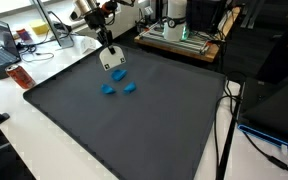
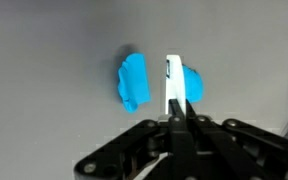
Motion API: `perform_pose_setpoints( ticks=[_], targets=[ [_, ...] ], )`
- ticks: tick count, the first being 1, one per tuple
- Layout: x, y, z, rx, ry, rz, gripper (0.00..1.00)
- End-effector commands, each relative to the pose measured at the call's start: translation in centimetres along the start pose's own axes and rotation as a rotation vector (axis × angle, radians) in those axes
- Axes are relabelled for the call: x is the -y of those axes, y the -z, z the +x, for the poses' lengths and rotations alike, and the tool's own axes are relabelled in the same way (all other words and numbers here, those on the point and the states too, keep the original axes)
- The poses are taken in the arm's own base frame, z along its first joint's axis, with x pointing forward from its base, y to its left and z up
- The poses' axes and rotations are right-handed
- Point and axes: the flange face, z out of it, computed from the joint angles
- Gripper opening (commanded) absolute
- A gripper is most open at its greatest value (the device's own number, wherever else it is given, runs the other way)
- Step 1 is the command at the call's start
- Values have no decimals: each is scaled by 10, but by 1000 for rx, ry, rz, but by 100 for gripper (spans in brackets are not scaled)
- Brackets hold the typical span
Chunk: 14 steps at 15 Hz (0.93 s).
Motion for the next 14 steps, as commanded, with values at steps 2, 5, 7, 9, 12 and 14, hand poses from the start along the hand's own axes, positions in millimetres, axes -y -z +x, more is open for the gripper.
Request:
perform_pose_setpoints(
  ticks=[2, 5, 7, 9, 12, 14],
  targets=[
    [24, 12, -23, -25, 38, 55, 1],
    [33, 14, -23, -13, 87, 132, 1],
    [35, 15, -23, -13, 122, 177, 1],
    [35, 14, -24, -6, 153, 224, 1],
    [34, 13, -27, 14, 160, 239, 1],
    [34, 14, -29, 25, 176, 248, 1]
  ],
)
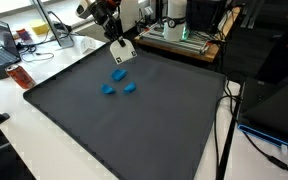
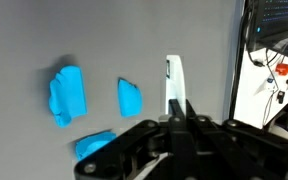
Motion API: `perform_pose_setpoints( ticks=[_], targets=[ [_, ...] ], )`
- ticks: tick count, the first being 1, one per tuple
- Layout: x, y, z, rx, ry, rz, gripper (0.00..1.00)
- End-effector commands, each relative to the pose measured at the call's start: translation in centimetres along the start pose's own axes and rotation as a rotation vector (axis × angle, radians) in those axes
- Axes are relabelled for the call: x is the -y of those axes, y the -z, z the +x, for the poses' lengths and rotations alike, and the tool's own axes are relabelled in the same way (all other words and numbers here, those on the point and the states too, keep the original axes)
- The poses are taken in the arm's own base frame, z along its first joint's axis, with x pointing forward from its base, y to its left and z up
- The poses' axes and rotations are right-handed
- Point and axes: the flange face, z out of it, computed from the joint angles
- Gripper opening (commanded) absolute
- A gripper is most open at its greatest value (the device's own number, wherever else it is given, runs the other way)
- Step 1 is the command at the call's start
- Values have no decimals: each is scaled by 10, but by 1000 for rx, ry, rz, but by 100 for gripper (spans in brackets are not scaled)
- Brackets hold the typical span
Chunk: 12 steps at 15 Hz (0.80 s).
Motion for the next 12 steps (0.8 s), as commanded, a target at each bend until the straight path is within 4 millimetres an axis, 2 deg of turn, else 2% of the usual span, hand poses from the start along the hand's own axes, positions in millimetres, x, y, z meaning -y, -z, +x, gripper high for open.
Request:
perform_pose_setpoints(
  ticks=[1, 6, 12],
  targets=[
    [4, 6, -5, 7, 38, 54, 1],
    [10, 5, -9, 22, -81, -15, 1],
    [52, 9, 8, -100, -231, -244, 1]
  ],
)
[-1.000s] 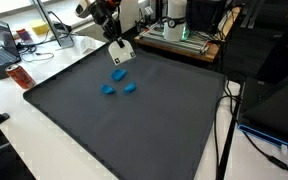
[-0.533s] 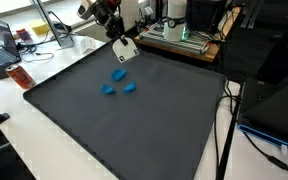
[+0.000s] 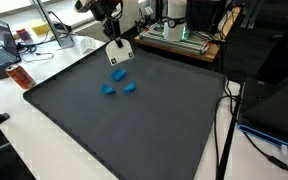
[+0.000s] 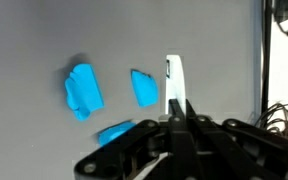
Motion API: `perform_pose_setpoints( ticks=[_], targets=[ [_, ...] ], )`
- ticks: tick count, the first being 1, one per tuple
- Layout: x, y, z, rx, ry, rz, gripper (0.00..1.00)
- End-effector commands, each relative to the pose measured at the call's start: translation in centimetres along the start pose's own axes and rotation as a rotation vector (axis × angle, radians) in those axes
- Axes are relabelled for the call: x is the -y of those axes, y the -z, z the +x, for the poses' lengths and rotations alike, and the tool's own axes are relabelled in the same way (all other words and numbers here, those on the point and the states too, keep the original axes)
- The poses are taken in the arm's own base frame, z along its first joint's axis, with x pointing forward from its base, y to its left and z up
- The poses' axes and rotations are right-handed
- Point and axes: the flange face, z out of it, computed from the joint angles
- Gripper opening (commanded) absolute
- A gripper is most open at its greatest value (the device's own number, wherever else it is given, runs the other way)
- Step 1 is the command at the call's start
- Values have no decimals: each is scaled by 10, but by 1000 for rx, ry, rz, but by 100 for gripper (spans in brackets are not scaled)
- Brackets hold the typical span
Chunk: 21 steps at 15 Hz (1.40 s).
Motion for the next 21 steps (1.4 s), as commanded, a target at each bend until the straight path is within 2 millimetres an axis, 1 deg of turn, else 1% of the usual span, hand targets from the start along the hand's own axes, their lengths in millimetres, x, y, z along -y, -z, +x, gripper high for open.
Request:
perform_pose_setpoints(
  ticks=[1, 6, 9, 12, 15, 18, 21],
  targets=[
    [35, 11, -6, -66, -87, -148, 1],
    [73, 13, -9, -49, -189, -280, 1],
    [89, 15, -13, -62, -242, -325, 1],
    [101, 18, -14, -65, -286, -348, 1],
    [115, 20, -11, -91, -264, -378, 1],
    [131, 21, -4, -177, -237, -401, 1],
    [141, 19, 3, -242, -217, -421, 1]
  ],
)
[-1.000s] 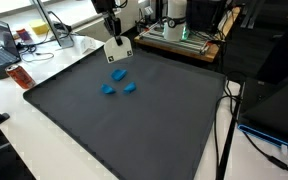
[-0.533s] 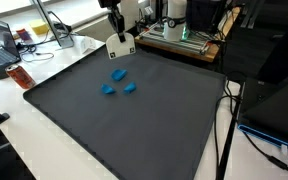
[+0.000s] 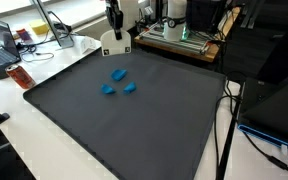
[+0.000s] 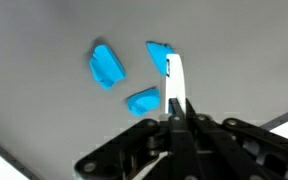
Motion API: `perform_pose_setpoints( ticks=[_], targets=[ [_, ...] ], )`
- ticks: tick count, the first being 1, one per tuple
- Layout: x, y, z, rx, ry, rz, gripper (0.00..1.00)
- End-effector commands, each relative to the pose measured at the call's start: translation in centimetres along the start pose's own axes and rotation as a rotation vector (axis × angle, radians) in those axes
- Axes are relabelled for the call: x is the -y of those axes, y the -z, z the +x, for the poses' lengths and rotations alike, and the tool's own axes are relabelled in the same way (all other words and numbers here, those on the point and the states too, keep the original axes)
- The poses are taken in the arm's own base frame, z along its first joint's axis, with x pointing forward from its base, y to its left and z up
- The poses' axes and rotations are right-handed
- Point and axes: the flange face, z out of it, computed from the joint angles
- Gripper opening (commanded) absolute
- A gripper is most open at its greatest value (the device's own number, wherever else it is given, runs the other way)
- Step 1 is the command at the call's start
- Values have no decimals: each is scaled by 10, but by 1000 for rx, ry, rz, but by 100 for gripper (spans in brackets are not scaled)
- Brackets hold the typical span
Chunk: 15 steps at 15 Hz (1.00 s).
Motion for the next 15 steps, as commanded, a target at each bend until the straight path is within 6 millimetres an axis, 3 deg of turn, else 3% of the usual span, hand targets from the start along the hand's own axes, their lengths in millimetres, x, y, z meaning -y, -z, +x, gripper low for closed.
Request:
perform_pose_setpoints(
  ticks=[1, 10, 15],
  targets=[
    [14, 5, 3, -75, -2, -17, 1],
    [25, -17, 19, -143, -22, -4, 1],
    [40, -33, 20, -155, -51, -83, 1]
  ],
)
